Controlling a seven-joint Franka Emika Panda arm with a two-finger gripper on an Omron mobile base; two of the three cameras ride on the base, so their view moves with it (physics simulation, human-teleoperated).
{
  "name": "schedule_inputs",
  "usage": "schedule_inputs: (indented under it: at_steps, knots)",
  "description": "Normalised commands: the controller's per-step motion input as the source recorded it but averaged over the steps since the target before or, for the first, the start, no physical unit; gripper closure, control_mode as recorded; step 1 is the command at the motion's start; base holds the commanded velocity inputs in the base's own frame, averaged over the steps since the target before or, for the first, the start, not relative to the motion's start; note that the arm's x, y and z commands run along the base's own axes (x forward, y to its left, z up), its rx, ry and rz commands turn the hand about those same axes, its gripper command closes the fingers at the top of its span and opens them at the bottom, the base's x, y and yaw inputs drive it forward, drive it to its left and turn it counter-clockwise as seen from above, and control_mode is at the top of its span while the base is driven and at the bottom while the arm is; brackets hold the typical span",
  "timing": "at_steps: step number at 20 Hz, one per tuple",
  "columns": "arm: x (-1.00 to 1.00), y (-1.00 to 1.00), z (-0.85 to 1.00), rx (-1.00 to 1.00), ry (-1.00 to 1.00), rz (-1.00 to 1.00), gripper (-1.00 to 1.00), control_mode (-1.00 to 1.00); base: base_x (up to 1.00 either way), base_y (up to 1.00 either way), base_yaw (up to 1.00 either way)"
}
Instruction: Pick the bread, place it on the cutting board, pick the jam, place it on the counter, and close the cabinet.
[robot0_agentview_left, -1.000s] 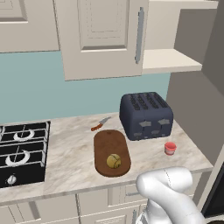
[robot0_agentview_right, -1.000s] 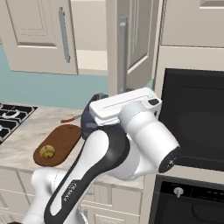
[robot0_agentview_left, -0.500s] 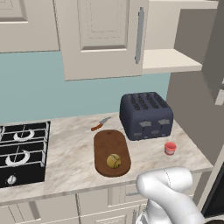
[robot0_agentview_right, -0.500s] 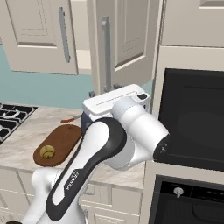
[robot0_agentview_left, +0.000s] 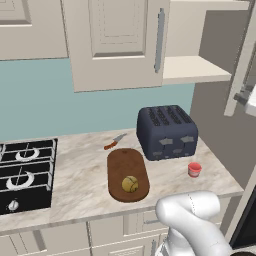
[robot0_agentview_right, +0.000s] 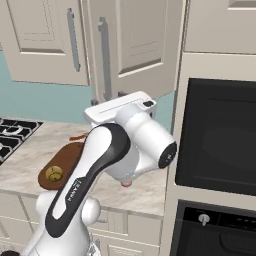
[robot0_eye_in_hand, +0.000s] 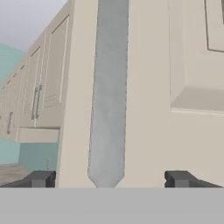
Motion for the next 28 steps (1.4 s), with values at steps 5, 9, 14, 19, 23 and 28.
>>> schedule_inputs:
  at_steps: [5, 9, 14, 19, 23, 28]
  knots:
    - [0.39, 0.24, 0.00, 0.00, 0.00, 0.00, -1.00, -1.00, 0.00, 0.00, 0.00]
    - [0.42, 0.19, 0.00, 0.00, 0.00, 0.00, -1.00, -1.00, 0.00, 0.00, 0.00]
    - [0.45, 0.16, 0.00, 0.00, 0.00, 0.00, -1.00, -1.00, 0.00, 0.00, 0.00]
    - [0.44, 0.10, 0.00, 0.00, 0.00, 0.00, -1.00, -1.00, 0.00, 0.00, 0.00]
    - [0.41, 0.07, 0.00, 0.00, 0.00, 0.00, -1.00, -1.00, 0.00, 0.00, 0.00]
    - [0.37, 0.10, 0.00, 0.00, 0.00, 0.00, -1.00, -1.00, 0.00, 0.00, 0.00]
